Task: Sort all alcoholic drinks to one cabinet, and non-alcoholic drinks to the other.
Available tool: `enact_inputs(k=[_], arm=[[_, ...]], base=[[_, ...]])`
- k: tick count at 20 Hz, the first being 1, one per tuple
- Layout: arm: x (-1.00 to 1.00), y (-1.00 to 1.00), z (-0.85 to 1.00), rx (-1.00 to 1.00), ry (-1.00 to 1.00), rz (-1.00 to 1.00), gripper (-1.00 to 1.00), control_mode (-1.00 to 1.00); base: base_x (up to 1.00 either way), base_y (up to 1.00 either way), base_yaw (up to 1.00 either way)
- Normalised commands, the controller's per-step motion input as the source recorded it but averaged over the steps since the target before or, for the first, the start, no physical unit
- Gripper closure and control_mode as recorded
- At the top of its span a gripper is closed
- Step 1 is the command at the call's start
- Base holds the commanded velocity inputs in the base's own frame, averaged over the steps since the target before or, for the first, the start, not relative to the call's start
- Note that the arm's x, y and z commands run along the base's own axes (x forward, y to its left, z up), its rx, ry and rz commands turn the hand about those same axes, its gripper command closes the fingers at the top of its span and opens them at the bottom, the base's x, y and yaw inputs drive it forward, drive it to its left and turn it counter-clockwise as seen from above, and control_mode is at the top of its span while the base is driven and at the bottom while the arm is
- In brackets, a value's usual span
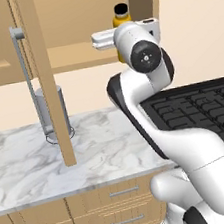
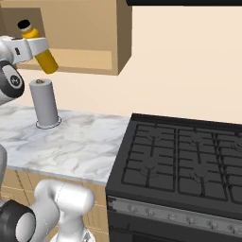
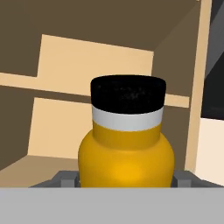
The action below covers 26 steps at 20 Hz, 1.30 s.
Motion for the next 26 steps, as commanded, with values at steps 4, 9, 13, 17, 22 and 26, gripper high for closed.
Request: enact_inputs(k=[4,9,13,17,22,26], arm=[[0.32,0.04,0.01,-0.02,0.0,0.0,1.0,-1.0],[0.31,0.06,0.0,-0.02,0.0,0.0,1.0,-1.0],[0.31,0.04,0.0,-0.01,0.0,0.0,1.0,-1.0],[0.34,0.01,0.0,0.0,0.0,0.0,1.0,-1.0],[0.35,0.0,0.0,0.0,0.0,0.01,1.0,-1.0],[0.36,0.0,0.0,0.0,0.01,0.01,1.0,-1.0]], base=[[0.0,0.0,0.0],[0.0,0.0,0.0],[0.0,0.0,0.0],[0.0,0.0,0.0],[0.0,0.0,0.0],[0.0,0.0,0.0]])
